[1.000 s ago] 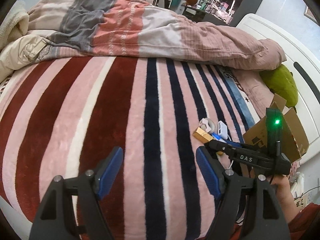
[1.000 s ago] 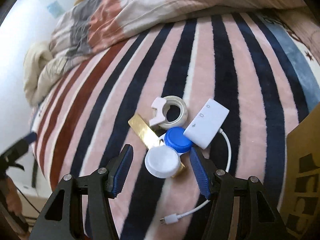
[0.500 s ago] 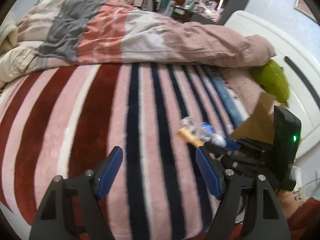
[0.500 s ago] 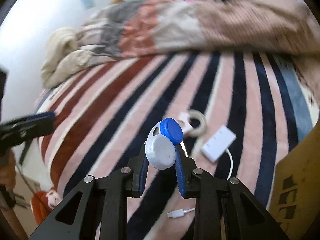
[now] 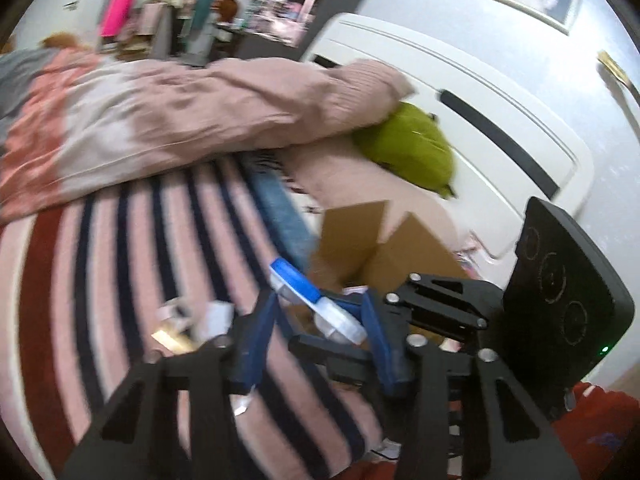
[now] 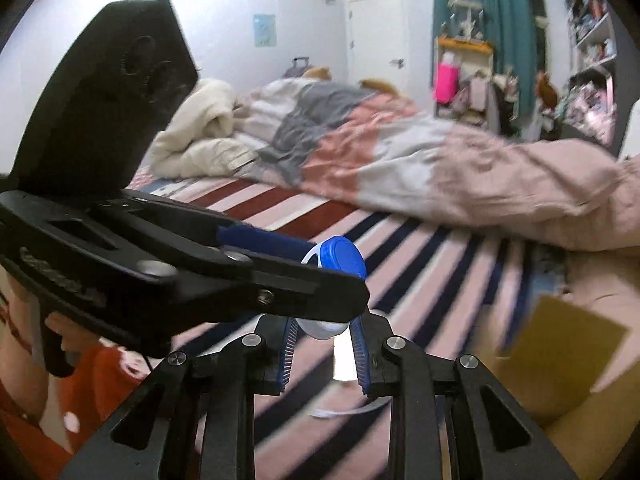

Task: Organize rigid objects
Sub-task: 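Carry the lens case into the cardboard box and open the right gripper, then grasp the gold bar-shaped item with the right gripper and lift it, then lower the gold item into the cardboard box and release it, then grasp the tape roll with white clip using the right gripper, then carry the tape roll into the cardboard box and open the right gripper, then grasp the white card reader with the right gripper and lift it, then lower the card reader into the cardboard box and release it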

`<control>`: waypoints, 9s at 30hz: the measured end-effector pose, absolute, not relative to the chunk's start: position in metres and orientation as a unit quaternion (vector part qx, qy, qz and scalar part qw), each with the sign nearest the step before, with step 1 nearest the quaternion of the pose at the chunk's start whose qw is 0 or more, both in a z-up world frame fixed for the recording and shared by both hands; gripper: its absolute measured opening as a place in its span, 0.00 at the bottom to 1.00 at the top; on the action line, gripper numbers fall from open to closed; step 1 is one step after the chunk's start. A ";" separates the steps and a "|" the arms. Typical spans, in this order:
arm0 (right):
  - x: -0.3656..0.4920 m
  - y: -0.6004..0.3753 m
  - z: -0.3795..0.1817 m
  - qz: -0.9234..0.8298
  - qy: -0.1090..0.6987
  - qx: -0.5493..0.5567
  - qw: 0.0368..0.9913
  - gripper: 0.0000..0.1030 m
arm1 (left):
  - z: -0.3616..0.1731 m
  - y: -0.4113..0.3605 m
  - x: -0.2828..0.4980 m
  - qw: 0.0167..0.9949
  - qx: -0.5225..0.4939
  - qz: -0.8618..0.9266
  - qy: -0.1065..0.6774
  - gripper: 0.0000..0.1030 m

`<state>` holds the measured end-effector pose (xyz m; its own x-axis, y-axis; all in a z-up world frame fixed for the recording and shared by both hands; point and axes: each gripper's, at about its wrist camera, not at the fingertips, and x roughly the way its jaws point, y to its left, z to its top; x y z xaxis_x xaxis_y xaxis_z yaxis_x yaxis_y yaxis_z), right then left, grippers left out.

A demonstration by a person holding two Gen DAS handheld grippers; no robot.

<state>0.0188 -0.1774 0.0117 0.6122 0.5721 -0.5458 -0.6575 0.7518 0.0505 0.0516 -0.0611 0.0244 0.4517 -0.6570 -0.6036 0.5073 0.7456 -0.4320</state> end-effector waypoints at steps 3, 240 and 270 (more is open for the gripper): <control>0.019 -0.206 0.014 0.318 0.275 -0.076 0.904 0.20 | 0.027 -0.102 0.060 0.832 -0.073 -0.375 0.402 0.30; 0.107 -0.121 -0.130 0.224 0.441 -0.073 0.866 0.37 | -0.053 0.079 0.054 0.888 -0.080 -0.146 0.428 0.72; 0.047 -0.253 0.039 0.270 0.284 -0.037 0.919 0.37 | 0.048 -0.168 0.088 0.835 -0.001 -0.376 0.402 0.25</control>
<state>0.0472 -0.2528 0.0388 0.6934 0.4757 -0.5412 -0.5172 0.8515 0.0858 0.0885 -0.1680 0.0480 0.3946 -0.6281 -0.6707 0.6264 0.7179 -0.3038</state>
